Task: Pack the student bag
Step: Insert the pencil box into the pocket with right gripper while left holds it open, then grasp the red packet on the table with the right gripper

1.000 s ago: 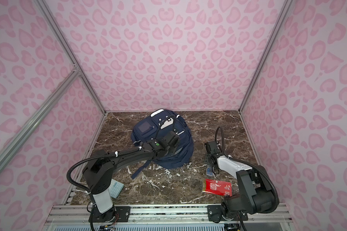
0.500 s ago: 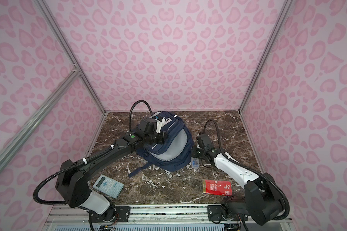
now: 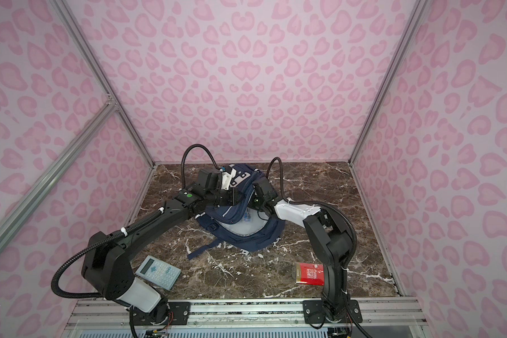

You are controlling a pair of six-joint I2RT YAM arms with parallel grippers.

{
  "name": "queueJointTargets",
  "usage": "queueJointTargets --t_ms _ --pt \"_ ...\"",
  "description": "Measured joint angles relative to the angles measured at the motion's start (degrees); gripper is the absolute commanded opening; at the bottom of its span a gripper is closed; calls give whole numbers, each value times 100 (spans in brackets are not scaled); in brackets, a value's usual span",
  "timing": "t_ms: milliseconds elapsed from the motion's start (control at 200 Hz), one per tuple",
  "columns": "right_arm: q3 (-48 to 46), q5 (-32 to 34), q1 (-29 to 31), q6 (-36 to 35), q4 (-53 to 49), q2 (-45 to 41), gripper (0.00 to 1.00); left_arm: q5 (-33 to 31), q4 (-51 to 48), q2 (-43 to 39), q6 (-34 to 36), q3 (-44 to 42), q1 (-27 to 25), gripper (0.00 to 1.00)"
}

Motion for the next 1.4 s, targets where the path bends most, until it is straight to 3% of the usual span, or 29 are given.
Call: queueJointTargets --t_ms 95,280,585,625,640,655,665,685,740,800,970,1200,1400 --pt "-66 83 63 107 42 -39 73 -42 66 -11 0 -59 4 6" --pt "-802 129 96 157 13 -658 69 -48 212 -22 0 -225 -15 7" --pt "-2227 1029 293 -367 -1078 -2896 77 -321 531 155 -22 -616 -201 12" --pt "-2358 1239 308 -442 -1298 -3204 80 -345 557 192 -22 -643 -221 23" --pt "-2406 1329 313 -468 -1375 -3318 84 -367 560 205 -17 -645 -240 32" --pt "-2452 1421 323 -490 -1440 -3425 90 -398 553 221 -22 -645 -258 53" --pt "-2490 1480 334 -501 -1495 -3512 97 -417 549 225 -17 -645 -275 61" --pt "-2566 1596 339 -529 -1578 -3681 99 -481 533 236 -9 -645 -310 77" --pt "-2787 1930 339 -562 -1794 -4129 99 -704 448 251 7 -632 -420 99" --pt "-3091 2186 232 -535 -2048 -4610 99 -994 339 240 24 -612 -544 98" --pt "-3565 1814 -616 -494 -2623 -5318 100 -1589 153 -2 46 -623 -850 98" --pt "-3563 1338 -684 -68 -3862 -5740 100 -2011 -68 -682 11 -824 -1674 98" --pt "-3620 1373 -673 1014 -5073 -6448 100 -2234 -66 -756 -232 -994 -2326 98"
